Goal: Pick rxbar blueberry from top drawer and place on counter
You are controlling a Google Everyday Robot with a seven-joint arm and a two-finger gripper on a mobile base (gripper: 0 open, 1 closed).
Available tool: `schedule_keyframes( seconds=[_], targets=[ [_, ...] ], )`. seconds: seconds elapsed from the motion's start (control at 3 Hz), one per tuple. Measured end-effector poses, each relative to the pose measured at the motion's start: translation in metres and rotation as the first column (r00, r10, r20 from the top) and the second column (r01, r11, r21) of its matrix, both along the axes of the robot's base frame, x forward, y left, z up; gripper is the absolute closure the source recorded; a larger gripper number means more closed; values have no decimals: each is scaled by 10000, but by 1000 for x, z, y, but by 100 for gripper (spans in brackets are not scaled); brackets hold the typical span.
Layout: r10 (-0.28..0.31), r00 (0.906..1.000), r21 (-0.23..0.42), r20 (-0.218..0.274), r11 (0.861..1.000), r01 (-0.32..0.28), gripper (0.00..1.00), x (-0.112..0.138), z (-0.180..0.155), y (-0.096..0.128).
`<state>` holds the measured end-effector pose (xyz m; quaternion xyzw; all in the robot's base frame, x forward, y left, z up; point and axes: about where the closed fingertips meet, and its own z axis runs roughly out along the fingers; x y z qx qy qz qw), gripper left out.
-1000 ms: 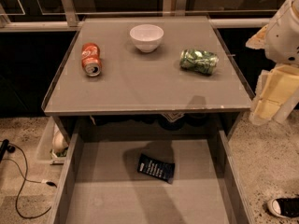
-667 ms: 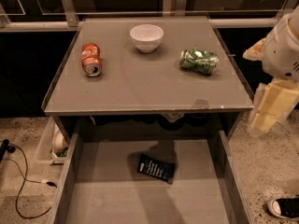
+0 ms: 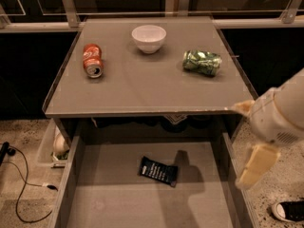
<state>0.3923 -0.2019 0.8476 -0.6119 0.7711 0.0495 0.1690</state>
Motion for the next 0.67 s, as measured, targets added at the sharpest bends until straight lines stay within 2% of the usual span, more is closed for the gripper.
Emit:
schedule_keyframes(
  seconds=[0.33, 0.67],
  targets=[
    [390, 9991, 975, 149, 9944, -403, 0, -9, -58, 6],
    [681, 9973, 1468, 268, 9866, -714, 0, -4, -92, 17]
  ],
)
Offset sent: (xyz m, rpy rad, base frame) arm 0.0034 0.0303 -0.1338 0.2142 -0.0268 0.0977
